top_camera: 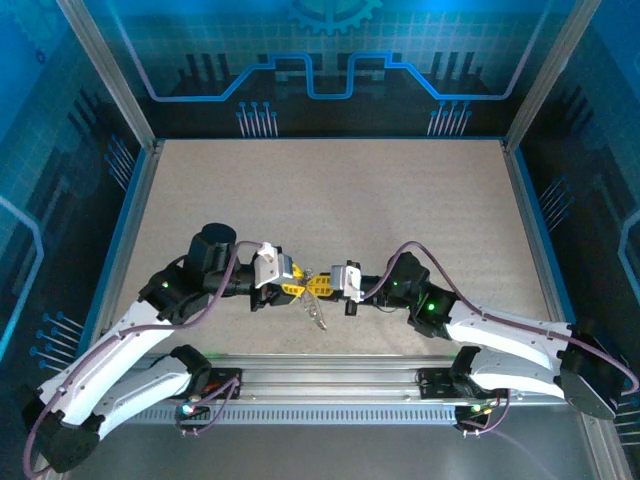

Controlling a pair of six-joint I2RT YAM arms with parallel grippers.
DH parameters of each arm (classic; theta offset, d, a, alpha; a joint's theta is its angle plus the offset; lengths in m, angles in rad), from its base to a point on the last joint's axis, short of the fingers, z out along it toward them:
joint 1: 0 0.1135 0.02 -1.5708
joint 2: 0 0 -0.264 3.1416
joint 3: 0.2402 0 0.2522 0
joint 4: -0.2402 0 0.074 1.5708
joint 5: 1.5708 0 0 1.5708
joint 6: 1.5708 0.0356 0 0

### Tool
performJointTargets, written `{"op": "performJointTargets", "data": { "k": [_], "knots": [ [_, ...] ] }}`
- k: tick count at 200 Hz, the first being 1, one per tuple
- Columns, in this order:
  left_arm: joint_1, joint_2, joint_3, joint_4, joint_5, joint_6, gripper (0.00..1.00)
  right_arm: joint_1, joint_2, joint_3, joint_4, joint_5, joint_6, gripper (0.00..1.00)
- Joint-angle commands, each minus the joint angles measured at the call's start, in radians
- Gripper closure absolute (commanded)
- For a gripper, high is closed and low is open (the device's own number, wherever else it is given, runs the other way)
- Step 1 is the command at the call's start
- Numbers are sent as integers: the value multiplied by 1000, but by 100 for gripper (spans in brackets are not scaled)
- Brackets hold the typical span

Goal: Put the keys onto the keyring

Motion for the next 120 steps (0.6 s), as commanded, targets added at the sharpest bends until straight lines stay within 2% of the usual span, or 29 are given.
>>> {"op": "performJointTargets", "data": {
  "k": [1, 38, 88, 120],
  "knots": [
    [7, 3, -5, 6, 36, -7, 73, 9, -21, 25, 64, 9, 14, 100],
    [7, 14, -1, 0, 34, 2, 76, 9, -21, 24, 72, 9, 19, 100],
    [6, 29, -2, -2, 45, 11, 74, 9, -22, 21, 82, 14, 25, 100],
    [6, 24, -2, 1, 43, 12, 93, 10, -24, 19, 79, 14, 24, 100]
  ]
}}
